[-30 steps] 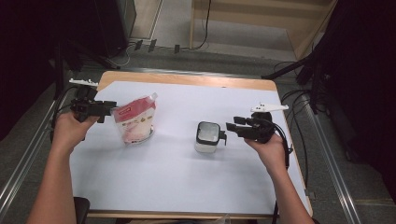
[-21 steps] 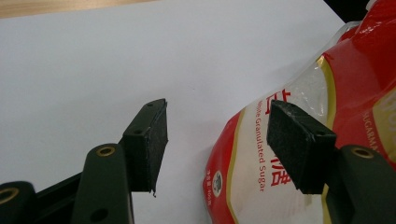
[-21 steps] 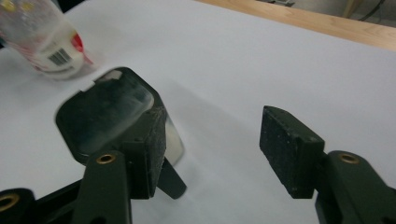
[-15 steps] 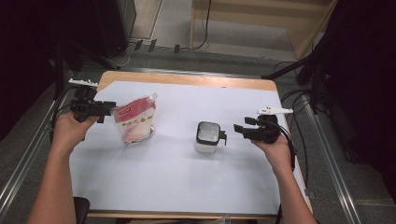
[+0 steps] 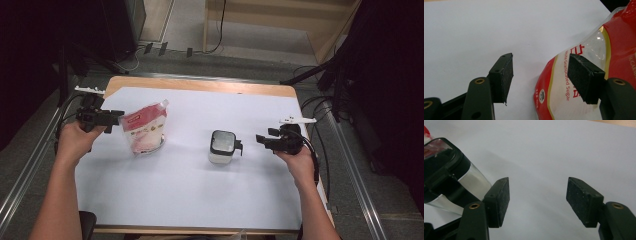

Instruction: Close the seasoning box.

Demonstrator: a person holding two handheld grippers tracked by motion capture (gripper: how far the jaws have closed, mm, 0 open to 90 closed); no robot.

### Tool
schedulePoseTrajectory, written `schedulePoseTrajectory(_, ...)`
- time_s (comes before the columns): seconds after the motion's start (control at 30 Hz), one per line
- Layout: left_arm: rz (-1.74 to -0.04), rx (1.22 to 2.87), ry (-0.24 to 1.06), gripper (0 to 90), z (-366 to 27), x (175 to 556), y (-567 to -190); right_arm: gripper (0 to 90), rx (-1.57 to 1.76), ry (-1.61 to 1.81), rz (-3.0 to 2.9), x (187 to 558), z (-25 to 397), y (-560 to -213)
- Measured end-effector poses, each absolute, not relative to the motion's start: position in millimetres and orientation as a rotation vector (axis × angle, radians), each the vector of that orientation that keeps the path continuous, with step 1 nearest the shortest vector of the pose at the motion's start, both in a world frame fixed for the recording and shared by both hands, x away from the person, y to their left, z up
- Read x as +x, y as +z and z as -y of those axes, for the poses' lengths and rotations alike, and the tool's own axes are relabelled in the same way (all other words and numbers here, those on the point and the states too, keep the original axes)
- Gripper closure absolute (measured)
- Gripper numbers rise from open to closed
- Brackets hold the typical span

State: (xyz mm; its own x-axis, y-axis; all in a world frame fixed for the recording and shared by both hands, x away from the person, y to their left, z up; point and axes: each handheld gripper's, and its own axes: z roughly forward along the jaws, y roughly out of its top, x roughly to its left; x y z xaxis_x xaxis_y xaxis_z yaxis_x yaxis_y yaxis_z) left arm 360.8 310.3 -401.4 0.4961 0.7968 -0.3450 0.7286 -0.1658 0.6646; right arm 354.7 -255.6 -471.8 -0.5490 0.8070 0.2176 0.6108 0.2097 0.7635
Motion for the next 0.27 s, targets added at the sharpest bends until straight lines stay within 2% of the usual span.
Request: schedulePoseTrajectory(0.27,-1.281,1.919,0.085,37.5,-311.9,361.7,-402.8,36.3,1.351,1.246,-2.263,354.7,254.6,-472.5)
